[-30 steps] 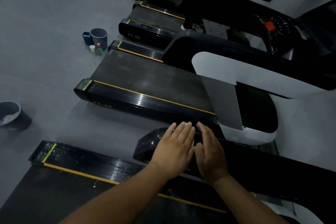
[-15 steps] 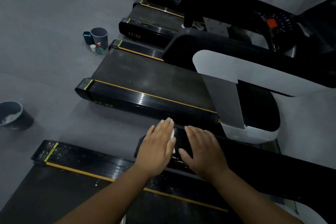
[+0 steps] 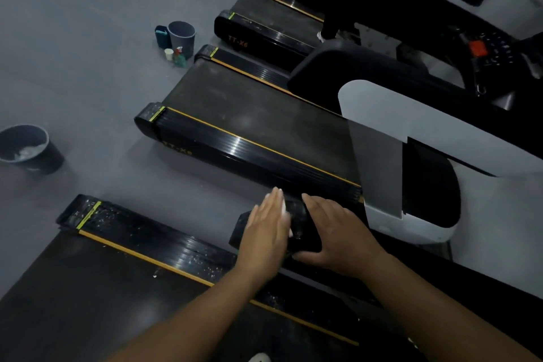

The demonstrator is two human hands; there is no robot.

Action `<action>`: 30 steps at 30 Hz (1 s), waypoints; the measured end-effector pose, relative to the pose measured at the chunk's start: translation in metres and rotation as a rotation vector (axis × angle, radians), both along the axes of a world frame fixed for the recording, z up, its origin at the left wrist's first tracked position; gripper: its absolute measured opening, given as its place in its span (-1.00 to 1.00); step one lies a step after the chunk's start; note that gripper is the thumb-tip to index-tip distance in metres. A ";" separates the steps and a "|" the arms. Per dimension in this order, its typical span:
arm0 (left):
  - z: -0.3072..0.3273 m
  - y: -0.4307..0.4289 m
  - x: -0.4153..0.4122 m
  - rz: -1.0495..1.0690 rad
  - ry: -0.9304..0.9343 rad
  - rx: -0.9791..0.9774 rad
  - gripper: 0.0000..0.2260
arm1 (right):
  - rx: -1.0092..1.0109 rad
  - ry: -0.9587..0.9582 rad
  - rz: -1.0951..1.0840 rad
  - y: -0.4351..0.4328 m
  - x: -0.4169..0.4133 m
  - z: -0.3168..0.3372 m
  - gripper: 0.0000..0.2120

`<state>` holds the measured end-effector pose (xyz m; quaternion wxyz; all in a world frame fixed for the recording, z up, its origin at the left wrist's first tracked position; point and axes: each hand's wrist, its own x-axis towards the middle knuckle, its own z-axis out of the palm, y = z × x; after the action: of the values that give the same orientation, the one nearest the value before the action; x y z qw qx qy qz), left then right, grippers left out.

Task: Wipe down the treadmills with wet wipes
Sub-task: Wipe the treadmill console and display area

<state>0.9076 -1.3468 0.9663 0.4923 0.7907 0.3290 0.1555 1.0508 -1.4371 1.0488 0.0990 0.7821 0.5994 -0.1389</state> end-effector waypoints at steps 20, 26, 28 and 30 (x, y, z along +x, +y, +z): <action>-0.018 -0.004 -0.029 -0.037 -0.015 -0.108 -0.51 | -0.007 0.013 0.105 0.037 -0.012 -0.008 -0.09; -0.033 0.027 -0.011 -0.034 0.150 -0.232 -0.55 | -0.107 -0.056 0.165 0.051 -0.014 -0.008 -0.04; -0.032 0.012 -0.019 -0.037 0.053 -0.177 -0.55 | -0.115 -0.065 0.182 0.053 -0.014 -0.009 -0.04; -0.038 -0.007 -0.039 -0.006 -0.033 -0.146 -0.53 | -0.118 -0.064 0.192 0.055 -0.015 -0.009 -0.06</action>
<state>0.8688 -1.3535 0.9278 0.5544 0.7510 0.3289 0.1430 1.0354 -1.3823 1.0402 0.1768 0.7180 0.6587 -0.1389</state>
